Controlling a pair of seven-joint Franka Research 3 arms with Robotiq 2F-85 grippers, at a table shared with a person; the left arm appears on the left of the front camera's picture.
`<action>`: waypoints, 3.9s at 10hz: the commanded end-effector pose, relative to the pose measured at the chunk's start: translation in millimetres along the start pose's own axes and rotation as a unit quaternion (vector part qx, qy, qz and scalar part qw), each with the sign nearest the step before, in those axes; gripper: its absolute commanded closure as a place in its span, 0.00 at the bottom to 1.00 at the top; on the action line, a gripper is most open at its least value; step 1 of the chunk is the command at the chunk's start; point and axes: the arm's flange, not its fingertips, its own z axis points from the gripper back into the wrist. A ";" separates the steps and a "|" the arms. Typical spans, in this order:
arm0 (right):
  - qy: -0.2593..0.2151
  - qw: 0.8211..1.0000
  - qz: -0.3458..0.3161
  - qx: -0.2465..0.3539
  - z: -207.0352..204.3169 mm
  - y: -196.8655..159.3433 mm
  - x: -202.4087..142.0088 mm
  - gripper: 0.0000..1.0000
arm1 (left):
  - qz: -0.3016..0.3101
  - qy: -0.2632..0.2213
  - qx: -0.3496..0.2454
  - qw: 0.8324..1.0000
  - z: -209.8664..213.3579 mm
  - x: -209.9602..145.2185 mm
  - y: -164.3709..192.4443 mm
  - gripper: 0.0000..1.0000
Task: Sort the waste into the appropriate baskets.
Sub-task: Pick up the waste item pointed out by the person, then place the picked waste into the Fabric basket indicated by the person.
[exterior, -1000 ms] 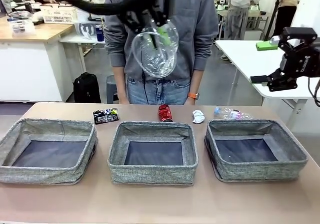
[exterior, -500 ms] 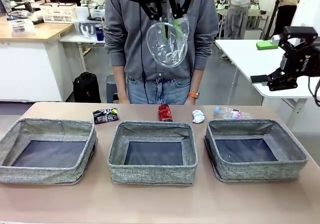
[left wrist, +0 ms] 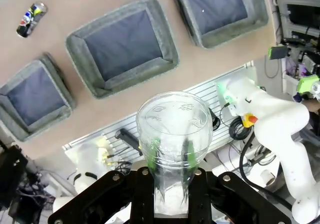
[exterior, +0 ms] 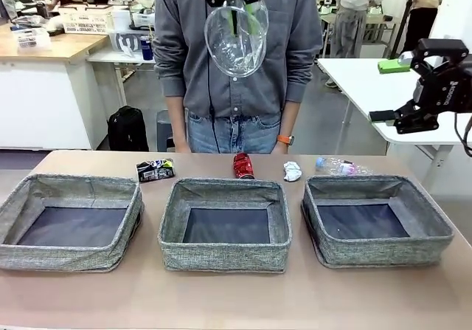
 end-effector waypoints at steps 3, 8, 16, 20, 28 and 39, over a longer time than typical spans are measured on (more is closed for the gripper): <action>-0.005 1.000 0.007 0.013 -1.2 2.2 2.7 0.00 | 0.000 0.000 0.000 1.000 0.0 0.0 0.0 0.78; -0.005 1.000 0.007 0.013 -1.2 2.2 2.7 0.00 | 0.000 0.000 0.000 1.000 0.0 0.0 0.0 0.78; -0.005 1.000 0.007 0.013 -1.2 2.2 2.7 0.00 | 0.000 0.000 0.000 1.000 0.0 0.0 0.0 0.78; -0.005 1.000 0.007 0.013 -1.2 2.2 2.7 0.00 | 0.000 0.000 0.000 1.000 0.0 0.0 0.0 0.78; -0.005 1.000 0.007 0.013 -1.2 2.2 2.7 0.00 | 0.000 0.003 -0.001 1.000 0.3 1.5 1.2 0.78; -0.005 1.000 0.007 0.013 -1.2 2.2 2.7 0.00 | 0.263 -0.113 -0.011 0.958 -220.4 -136.3 356.2 0.78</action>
